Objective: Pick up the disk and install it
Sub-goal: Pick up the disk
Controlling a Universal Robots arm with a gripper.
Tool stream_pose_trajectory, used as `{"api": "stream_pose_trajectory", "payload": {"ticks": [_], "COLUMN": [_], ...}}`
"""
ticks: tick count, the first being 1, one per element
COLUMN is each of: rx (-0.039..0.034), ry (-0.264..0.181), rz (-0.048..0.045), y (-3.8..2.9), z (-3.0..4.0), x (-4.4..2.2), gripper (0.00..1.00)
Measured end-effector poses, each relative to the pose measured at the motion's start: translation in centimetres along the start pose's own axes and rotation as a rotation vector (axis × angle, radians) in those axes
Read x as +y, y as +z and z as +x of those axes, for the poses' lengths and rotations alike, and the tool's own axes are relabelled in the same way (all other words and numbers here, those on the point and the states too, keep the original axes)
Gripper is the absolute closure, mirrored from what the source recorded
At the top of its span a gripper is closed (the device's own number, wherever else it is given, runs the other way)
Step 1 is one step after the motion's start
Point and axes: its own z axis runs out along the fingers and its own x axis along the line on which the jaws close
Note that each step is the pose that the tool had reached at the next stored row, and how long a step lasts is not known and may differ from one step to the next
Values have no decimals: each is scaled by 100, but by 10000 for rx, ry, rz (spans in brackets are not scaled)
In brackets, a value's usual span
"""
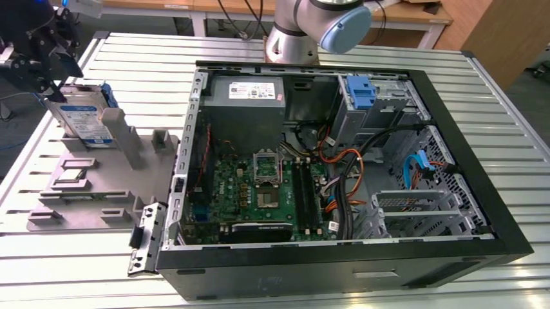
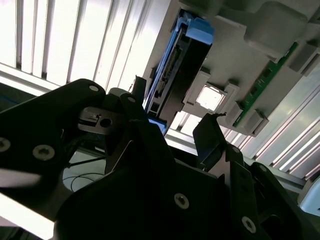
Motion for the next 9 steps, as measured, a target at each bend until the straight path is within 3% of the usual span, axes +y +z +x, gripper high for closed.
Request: {"api": "stream_pose_trajectory", "payload": {"ticks": [9], "rx": [0], "ry": [0], "rz": [0], "y": [29], "z": [2], "x": [-1], "gripper": [35]}}
